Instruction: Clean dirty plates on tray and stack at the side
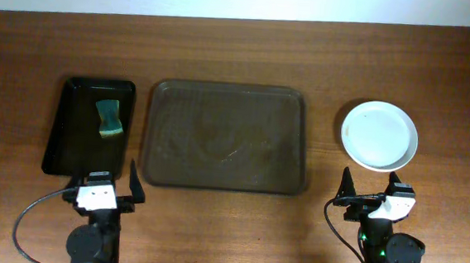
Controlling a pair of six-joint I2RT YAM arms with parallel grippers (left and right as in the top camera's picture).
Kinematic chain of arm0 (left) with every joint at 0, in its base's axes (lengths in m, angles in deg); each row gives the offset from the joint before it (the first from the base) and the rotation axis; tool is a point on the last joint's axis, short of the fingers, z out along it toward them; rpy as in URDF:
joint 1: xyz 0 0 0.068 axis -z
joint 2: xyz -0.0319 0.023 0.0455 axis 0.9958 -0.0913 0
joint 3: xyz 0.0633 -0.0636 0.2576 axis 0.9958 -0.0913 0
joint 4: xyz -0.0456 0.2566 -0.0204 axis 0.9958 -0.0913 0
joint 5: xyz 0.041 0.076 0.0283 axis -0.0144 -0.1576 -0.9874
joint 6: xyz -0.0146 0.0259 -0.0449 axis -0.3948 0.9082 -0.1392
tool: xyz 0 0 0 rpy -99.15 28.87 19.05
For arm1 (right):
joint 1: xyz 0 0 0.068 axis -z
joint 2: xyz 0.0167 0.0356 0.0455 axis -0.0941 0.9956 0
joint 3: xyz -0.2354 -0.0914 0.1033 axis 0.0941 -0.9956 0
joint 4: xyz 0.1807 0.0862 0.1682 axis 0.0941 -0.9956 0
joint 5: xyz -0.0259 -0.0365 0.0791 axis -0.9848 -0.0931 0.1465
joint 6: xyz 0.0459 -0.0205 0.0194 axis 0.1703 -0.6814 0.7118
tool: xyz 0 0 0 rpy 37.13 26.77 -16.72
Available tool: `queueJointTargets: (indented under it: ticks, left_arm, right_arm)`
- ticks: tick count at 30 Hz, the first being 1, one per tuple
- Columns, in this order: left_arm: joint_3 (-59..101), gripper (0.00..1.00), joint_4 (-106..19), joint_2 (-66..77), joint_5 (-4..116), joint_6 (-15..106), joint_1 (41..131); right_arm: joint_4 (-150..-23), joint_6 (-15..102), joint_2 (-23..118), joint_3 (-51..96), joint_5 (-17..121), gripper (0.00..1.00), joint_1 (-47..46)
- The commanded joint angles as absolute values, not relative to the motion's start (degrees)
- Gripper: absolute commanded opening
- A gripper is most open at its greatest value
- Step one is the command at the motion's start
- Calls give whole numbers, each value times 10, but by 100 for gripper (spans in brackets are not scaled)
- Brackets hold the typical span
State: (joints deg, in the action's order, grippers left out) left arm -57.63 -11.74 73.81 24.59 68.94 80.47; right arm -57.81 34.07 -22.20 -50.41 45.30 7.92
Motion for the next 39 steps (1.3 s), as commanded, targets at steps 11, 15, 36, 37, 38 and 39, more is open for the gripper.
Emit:
queueJointTargets:
  ticks: [11, 15, 36, 37, 38, 39]
  left_arm:
    - [-585, 99, -141, 771, 276, 739, 805]
    - [-585, 99, -141, 771, 276, 739, 805]
    - [-585, 99, -141, 771, 276, 739, 805]
    - [-585, 99, -141, 771, 276, 739, 805]
    - [-585, 99, -141, 771, 276, 739, 805]
    - [-585, 99, -141, 771, 276, 739, 805]
  right_arm:
    - [-580, 341, -226, -508, 450, 98, 75]
    - [-580, 341, -226, -508, 450, 98, 75]
    - [-580, 341, -226, -508, 450, 98, 75]
    - [-580, 341, -226, -508, 450, 98, 75]
    - [-581, 341, -226, -508, 450, 98, 75]
    - [-580, 341, -226, -508, 450, 98, 75]
